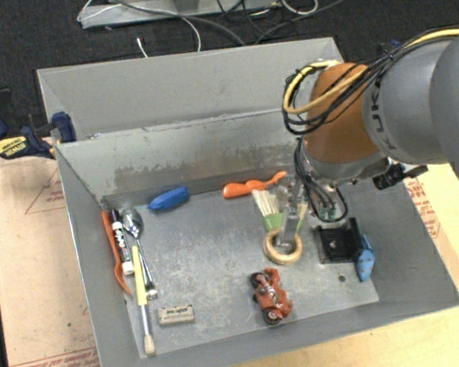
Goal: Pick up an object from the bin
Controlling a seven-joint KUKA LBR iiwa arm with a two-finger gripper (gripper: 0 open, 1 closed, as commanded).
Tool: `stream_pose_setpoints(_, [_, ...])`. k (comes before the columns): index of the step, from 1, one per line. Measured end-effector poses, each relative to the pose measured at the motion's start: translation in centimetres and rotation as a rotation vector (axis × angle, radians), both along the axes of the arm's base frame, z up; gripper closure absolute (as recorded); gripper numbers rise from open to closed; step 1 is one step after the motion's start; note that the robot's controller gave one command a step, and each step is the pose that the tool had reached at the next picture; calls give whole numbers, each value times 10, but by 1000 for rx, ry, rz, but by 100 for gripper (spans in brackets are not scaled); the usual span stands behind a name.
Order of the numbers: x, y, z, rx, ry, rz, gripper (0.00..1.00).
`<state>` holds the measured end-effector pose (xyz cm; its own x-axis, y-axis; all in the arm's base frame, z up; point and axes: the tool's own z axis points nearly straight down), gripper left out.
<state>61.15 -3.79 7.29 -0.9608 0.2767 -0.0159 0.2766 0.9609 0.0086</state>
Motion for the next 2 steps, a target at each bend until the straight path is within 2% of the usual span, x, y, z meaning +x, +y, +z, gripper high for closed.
stream_pose_setpoints(2, [0,0,2,0,-1,1,100])
